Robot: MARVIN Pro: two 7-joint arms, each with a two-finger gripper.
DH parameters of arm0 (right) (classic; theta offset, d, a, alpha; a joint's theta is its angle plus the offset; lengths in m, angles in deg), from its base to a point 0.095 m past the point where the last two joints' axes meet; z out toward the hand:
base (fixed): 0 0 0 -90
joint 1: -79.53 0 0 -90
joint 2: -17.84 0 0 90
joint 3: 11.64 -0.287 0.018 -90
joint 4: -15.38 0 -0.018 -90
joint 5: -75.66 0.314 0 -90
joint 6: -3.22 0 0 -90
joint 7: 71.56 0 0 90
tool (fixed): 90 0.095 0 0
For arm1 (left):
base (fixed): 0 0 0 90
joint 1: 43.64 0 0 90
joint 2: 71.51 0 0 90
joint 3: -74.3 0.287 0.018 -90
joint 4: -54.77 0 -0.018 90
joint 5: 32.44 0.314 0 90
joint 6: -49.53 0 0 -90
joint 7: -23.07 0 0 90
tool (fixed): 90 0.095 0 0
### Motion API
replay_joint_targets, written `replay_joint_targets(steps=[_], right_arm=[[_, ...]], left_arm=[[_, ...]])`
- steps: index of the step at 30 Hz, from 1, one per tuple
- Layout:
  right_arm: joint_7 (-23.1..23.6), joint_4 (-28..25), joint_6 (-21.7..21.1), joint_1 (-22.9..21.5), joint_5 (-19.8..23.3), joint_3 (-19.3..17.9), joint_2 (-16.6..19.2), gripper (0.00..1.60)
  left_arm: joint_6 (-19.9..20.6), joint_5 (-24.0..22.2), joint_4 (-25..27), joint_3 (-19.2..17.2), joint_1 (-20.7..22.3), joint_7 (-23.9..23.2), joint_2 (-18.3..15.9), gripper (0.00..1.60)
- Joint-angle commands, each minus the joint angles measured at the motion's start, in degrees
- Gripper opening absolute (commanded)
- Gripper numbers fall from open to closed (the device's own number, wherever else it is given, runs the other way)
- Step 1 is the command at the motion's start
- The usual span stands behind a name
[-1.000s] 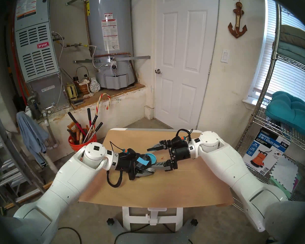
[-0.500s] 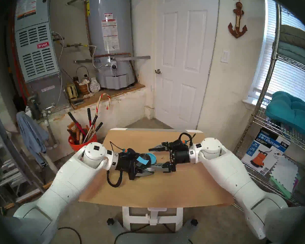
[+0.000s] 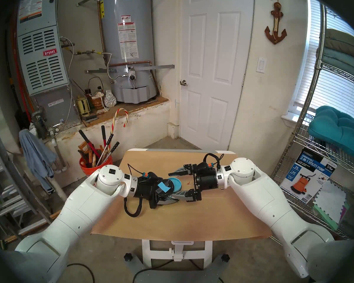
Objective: Open paint jar
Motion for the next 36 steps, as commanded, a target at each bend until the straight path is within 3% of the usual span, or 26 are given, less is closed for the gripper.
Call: replay_joint_targets(steps=[1, 36], right_arm=[[0.8, -1.9, -0.9, -1.5, -0.8, 0.6, 0.0, 1.6], [-0.3, -1.4, -0.7, -1.5, -3.1, 2.0, -2.8, 1.6]], left_arm=[[0.1, 0.8, -1.3, 1.0, -0.4, 0.0, -0.1, 0.0], [0.0, 0.1, -1.9, 2.0, -0.1, 0.2, -0.5, 0.0]])
